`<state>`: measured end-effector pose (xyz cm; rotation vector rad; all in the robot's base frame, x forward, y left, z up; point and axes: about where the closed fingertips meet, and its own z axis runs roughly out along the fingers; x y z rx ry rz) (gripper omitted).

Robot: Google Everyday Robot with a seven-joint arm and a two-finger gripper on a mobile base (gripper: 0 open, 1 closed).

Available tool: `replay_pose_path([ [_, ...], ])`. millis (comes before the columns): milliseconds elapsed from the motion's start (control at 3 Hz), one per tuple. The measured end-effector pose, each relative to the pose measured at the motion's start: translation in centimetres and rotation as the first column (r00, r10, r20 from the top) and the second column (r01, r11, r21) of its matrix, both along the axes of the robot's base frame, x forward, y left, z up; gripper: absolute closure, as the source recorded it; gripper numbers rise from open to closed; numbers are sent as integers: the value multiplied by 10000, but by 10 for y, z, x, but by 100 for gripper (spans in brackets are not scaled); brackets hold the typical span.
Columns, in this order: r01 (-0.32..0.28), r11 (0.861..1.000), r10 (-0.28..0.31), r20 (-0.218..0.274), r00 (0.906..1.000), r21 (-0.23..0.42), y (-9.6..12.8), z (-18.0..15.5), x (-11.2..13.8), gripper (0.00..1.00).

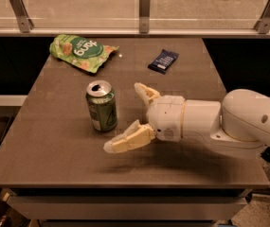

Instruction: Knock green can over

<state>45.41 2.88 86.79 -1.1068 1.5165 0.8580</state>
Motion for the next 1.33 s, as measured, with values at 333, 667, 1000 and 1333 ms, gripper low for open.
replay_pose_path([
  [333,76,9998,-77,103,9999,164,17,4,6,0],
  [667,119,9995,-126,222,9997,281,32,6,8,0],
  [1000,162,9987,-176,280,9995,490,44,5,13,0],
  [1333,144,9976,-165,305,9994,674,52,3,17,0],
])
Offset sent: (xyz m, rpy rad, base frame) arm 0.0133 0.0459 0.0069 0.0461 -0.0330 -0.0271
